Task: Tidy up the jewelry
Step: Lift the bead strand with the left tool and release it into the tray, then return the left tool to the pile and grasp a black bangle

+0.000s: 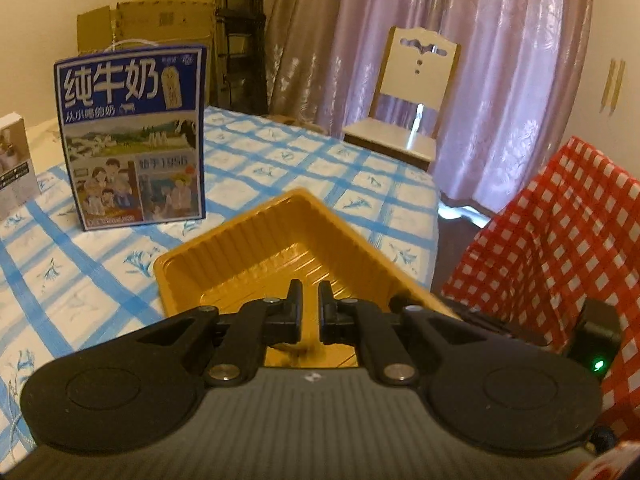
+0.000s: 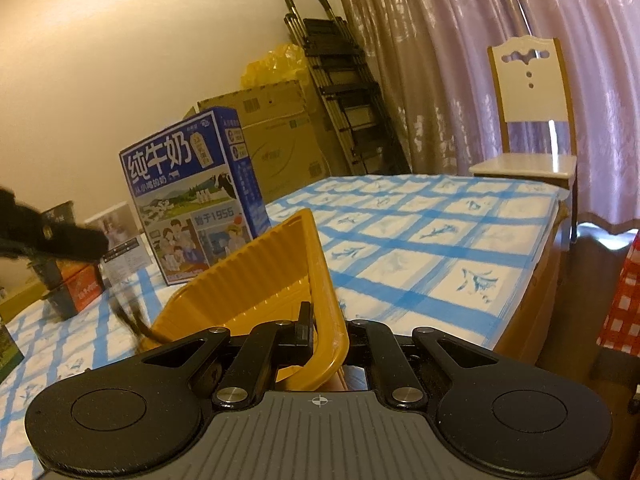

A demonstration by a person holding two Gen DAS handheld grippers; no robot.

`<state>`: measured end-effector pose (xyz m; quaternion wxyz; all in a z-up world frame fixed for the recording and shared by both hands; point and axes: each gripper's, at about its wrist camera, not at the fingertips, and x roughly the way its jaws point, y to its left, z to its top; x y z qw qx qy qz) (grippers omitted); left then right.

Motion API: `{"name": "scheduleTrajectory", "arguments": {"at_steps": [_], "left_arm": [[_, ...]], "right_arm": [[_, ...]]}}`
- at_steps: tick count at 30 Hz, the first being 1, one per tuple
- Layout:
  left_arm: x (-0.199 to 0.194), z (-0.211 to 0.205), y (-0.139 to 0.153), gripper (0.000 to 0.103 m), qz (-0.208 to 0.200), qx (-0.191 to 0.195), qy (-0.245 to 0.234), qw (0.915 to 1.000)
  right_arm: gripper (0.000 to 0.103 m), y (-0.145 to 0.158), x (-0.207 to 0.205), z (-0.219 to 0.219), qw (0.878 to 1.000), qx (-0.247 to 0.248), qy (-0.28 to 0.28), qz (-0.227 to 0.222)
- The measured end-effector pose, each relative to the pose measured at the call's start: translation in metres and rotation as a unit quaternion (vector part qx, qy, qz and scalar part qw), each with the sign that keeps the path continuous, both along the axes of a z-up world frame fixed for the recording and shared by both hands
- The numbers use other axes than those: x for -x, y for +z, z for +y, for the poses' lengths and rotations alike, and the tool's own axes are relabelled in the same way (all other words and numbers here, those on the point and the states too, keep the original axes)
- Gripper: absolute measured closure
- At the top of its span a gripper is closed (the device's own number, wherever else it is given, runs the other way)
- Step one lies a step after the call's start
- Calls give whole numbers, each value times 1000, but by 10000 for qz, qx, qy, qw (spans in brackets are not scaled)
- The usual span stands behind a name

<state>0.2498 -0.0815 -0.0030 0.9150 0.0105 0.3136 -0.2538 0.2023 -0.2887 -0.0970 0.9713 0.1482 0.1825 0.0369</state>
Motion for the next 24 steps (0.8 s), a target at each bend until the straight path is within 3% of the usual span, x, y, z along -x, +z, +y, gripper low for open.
{"name": "scheduleTrajectory", "arguments": {"at_steps": [6, 11, 19, 24], "left_arm": [[1, 7, -10, 86, 94, -118, 120, 9998], [8, 39, -5, 77, -71, -298, 581, 9978], [25, 118, -13, 72, 41, -900, 1565, 9836], [37, 155, -28, 72, 313, -903, 2061, 9739]], "right_arm": [[96, 0, 1, 1, 10000, 52, -12, -15], [97, 0, 1, 2, 10000, 63, -17, -17], [97, 2, 3, 1, 10000, 87, -45, -17], [97, 2, 2, 0, 9999, 92, -43, -18]]}}
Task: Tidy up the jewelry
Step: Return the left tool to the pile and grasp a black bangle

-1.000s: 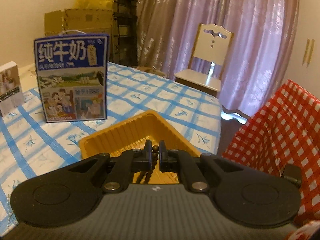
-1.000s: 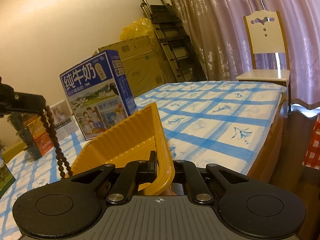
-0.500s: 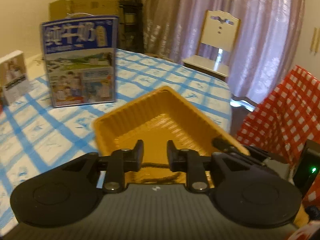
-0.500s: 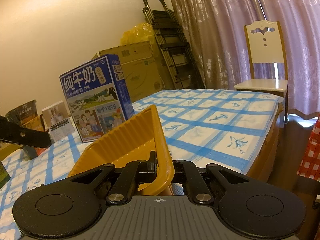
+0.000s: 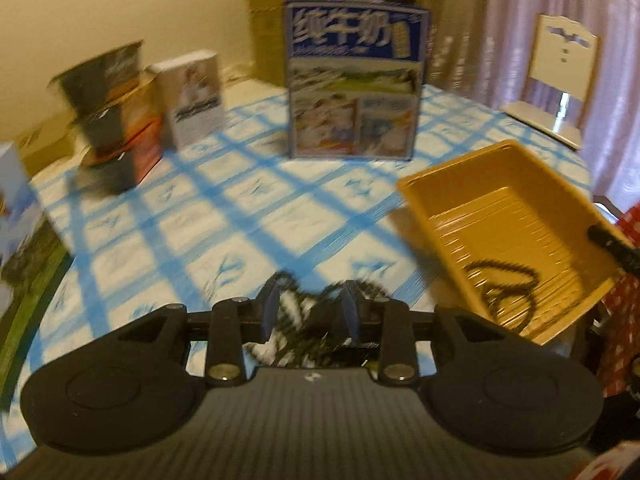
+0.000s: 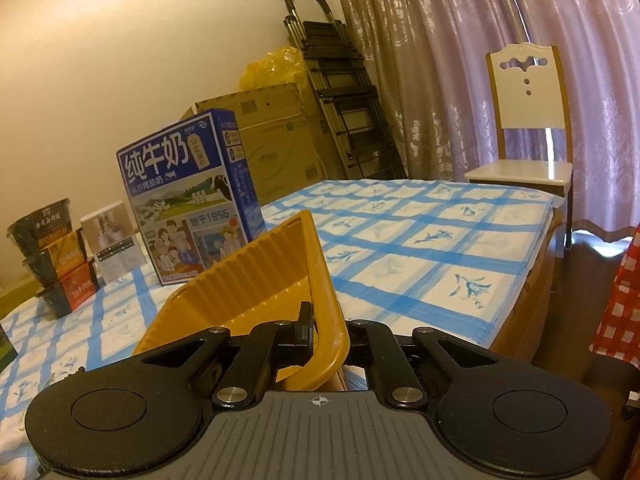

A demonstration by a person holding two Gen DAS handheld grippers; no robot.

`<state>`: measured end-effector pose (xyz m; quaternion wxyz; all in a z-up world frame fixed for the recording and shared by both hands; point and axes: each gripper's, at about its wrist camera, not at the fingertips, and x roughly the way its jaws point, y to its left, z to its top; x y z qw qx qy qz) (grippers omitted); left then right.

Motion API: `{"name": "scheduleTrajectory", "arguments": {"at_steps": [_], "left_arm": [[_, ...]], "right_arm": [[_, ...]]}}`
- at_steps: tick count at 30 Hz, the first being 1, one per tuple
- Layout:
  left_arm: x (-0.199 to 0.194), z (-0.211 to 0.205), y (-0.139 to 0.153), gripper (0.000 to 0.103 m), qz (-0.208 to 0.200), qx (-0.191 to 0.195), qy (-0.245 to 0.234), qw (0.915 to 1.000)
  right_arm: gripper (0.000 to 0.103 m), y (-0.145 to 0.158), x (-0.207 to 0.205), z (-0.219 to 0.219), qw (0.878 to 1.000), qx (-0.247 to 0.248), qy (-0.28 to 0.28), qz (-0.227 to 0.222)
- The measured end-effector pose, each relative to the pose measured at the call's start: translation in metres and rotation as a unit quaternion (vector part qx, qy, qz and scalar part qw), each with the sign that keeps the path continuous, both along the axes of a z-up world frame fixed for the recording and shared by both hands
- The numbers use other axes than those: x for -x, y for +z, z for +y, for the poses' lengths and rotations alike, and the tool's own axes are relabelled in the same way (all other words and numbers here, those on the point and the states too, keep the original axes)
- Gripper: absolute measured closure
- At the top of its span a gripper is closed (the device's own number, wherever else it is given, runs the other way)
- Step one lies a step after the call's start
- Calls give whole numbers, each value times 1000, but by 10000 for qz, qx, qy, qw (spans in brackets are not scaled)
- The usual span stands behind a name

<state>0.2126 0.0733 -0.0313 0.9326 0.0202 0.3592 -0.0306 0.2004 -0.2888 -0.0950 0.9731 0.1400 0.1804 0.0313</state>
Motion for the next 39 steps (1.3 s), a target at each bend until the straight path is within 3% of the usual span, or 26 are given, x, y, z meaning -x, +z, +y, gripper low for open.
{"name": "scheduleTrajectory", "arguments": {"at_steps": [7, 9, 13, 23, 28, 30, 33, 39], "left_arm": [[14, -3, -32, 71, 356, 266, 114, 9989], [15, -13, -41, 65, 448, 385, 93, 9982], [13, -38, -57, 62, 504, 539, 19, 9973], [-18, -39, -81, 63, 609, 1237, 959, 9858], [-27, -39, -84, 67, 583, 1379, 1222, 9812], [-28, -37, -85, 74, 581, 1418, 1283, 9798], [-26, -31, -87, 84, 603, 1664, 1262, 9761], [-15, -19, -80, 92, 640, 1992, 1109, 9716]], "right_arm": [[97, 0, 0, 0, 10000, 7, 0, -1], [97, 0, 0, 0, 10000, 7, -6, 1], [97, 0, 0, -1, 10000, -2, -4, 6], [97, 0, 0, -1, 10000, 7, 3, -3], [97, -1, 0, -1, 10000, 5, 7, -2], [97, -1, 0, -1, 10000, 6, 6, 0], [97, -1, 0, -1, 10000, 9, 9, -3], [97, -1, 0, -1, 10000, 11, 8, -2]]}}
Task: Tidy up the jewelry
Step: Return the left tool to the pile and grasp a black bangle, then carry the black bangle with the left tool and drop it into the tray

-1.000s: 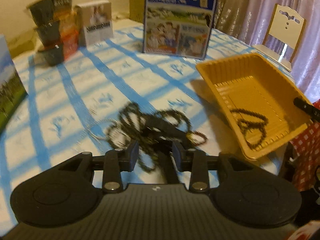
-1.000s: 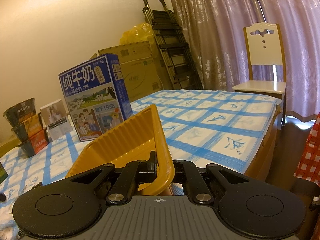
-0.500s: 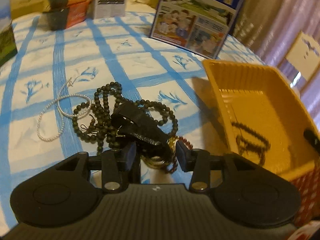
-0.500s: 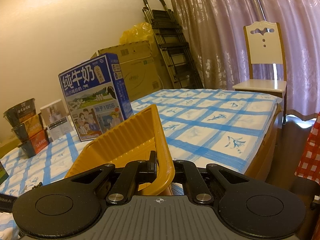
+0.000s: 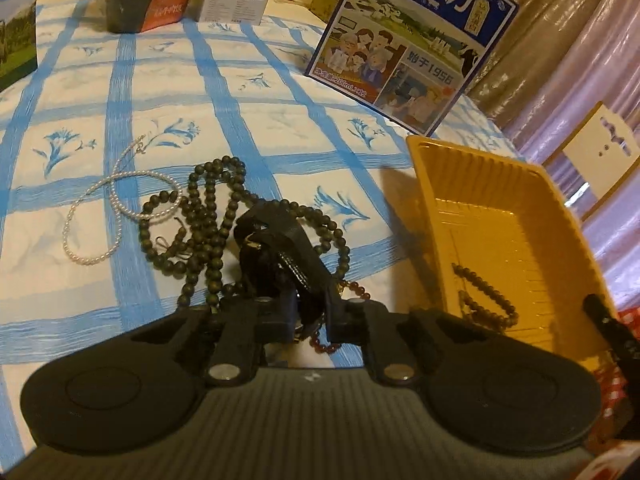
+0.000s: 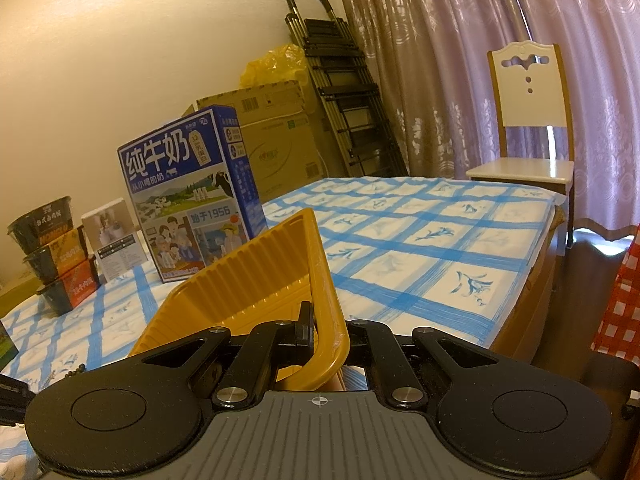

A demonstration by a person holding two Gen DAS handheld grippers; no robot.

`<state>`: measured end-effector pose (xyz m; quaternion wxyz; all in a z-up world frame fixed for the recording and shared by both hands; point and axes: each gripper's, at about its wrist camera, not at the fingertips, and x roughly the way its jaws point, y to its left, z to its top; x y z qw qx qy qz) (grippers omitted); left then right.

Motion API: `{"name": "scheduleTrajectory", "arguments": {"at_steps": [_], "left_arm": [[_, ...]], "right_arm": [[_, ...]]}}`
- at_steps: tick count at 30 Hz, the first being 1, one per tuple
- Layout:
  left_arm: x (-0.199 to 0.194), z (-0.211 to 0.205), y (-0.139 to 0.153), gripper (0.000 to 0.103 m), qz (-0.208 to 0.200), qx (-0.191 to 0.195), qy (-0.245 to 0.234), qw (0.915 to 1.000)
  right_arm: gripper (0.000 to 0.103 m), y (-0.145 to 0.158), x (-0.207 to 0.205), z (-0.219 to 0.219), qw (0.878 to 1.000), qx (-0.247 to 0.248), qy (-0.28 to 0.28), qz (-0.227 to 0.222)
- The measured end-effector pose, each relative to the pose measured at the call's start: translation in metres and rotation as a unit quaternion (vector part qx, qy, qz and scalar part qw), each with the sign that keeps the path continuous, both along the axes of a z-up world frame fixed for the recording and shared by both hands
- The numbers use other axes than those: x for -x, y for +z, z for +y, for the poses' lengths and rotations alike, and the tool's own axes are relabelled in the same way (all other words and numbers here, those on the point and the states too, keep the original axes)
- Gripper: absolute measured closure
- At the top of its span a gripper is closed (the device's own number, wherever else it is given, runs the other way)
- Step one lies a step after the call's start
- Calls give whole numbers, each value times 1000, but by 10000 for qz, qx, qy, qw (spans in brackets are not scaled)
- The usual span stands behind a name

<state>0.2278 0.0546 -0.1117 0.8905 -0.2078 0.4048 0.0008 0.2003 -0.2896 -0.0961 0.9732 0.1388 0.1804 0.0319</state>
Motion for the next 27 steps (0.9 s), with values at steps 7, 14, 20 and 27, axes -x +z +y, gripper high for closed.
{"name": "scheduleTrajectory", "arguments": {"at_steps": [7, 14, 20, 27], "left_arm": [[18, 16, 26, 96, -221, -7, -179, 9996], [26, 9, 61, 96, -610, -79, -564, 9965], [21, -32, 79, 96, -886, -8, -1250, 9882], [2, -89, 64, 96, -712, 228, -1922, 9785]], "right_arm": [[97, 0, 0, 0, 10000, 0, 0, -1], [97, -2, 0, 4, 10000, 32, 22, -14], [97, 1, 0, 6, 9999, 84, 47, -33], [96, 2, 1, 6, 9999, 112, 67, -55]]}}
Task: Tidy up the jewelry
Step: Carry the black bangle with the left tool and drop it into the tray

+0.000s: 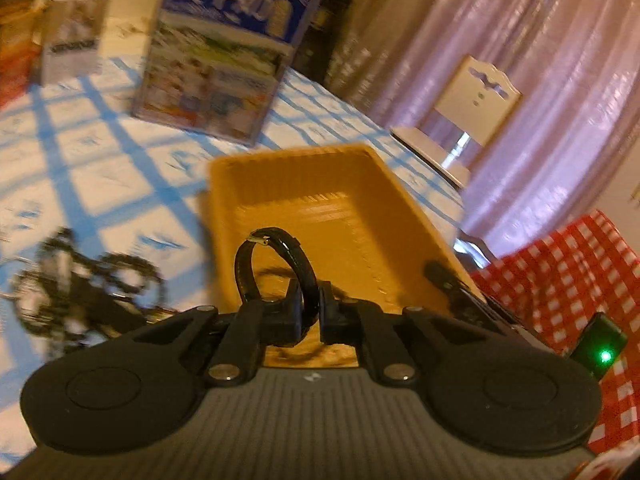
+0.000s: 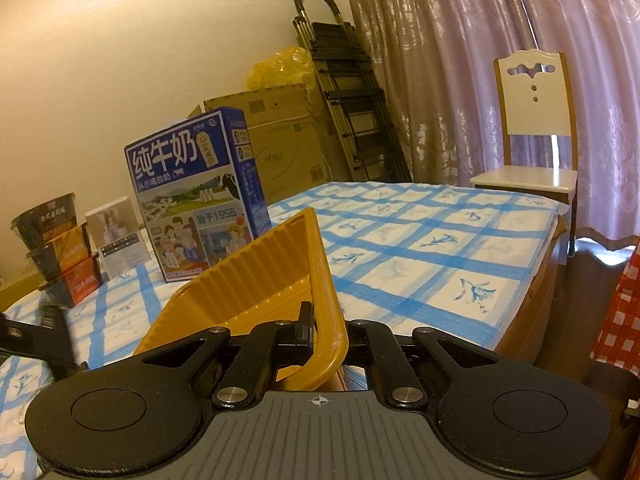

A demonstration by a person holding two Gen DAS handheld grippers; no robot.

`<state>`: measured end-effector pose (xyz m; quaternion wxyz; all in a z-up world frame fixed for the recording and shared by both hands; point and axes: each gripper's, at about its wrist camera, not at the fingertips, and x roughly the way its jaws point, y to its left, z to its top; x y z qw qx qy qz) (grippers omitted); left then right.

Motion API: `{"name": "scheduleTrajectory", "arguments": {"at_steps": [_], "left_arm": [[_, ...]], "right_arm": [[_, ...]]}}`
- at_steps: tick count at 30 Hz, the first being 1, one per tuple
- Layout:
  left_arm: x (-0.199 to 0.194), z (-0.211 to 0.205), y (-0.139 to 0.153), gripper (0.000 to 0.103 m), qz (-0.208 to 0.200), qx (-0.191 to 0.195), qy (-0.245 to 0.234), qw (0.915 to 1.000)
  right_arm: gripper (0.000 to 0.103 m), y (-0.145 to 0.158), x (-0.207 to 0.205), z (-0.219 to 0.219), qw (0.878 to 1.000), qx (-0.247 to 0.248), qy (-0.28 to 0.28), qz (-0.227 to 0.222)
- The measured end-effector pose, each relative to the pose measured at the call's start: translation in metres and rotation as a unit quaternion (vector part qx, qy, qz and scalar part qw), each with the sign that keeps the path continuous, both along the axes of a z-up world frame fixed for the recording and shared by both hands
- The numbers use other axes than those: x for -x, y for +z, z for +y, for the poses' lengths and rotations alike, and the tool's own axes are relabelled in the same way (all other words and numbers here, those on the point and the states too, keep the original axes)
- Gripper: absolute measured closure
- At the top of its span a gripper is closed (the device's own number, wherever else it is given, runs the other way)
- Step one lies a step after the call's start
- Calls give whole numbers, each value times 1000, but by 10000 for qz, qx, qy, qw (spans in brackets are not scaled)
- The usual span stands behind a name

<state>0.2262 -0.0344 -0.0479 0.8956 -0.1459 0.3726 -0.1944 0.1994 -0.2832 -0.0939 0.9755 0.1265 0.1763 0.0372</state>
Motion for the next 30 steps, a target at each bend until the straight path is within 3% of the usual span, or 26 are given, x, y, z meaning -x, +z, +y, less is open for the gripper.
{"name": "scheduleTrajectory", "arguments": {"at_steps": [7, 18, 25, 30], "left_arm": [[-21, -43, -26, 96, 345, 101, -464, 9983], [-34, -65, -41, 94, 575, 134, -637, 9962], [-33, -59, -29, 86, 356, 106, -458, 9983], [-24, -32, -13, 80, 53, -49, -115, 9999]], "right_arm": [[96, 1, 0, 0, 10000, 0, 17, -4], [96, 1, 0, 0, 10000, 7, 15, -7], [96, 1, -2, 0, 10000, -15, 11, 22], [96, 1, -2, 0, 10000, -23, 10, 28]]}}
